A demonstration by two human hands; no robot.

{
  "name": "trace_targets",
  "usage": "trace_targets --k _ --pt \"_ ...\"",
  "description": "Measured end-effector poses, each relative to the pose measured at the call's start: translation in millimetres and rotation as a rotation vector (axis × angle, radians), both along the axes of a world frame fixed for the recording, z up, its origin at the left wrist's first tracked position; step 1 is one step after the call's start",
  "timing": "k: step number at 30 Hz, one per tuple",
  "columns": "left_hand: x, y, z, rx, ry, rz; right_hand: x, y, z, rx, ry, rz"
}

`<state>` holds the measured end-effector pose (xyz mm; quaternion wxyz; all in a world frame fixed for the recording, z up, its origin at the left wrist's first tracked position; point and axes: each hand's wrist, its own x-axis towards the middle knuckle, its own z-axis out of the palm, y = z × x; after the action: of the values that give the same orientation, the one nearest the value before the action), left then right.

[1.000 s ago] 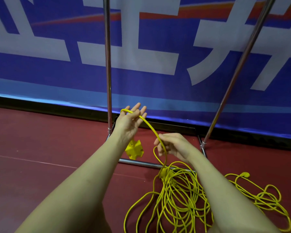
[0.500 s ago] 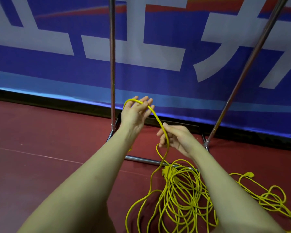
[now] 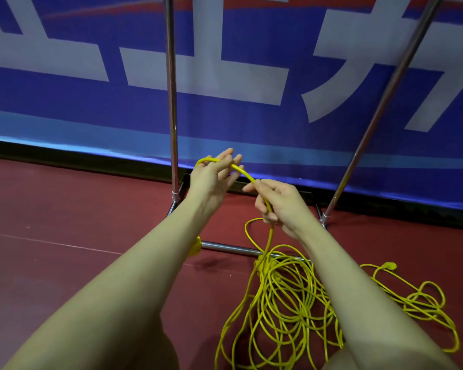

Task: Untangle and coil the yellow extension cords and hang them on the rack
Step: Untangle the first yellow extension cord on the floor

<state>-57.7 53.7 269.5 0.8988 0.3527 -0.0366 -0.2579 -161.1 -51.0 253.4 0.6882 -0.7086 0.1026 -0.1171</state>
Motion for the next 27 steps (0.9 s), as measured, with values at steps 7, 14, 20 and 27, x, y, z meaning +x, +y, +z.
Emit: trace_targets --k 7,14,20,27 --pt "8 11 9 -0.112 -0.030 0.026 -13 -16 -9 0.109 0.236 0.227" --pt "19 25 1 -0.063 0.013 0.169 -23 -15 -27 -0.036 0.254 0.212" --pt "-14 16 3 0.070 -0.103 -0.141 -14 -3 -5 0.021 0.054 0.053" --pt "-6 20 11 -0.071 -0.069 -0.011 -13 2 1 0.196 0.125 0.223"
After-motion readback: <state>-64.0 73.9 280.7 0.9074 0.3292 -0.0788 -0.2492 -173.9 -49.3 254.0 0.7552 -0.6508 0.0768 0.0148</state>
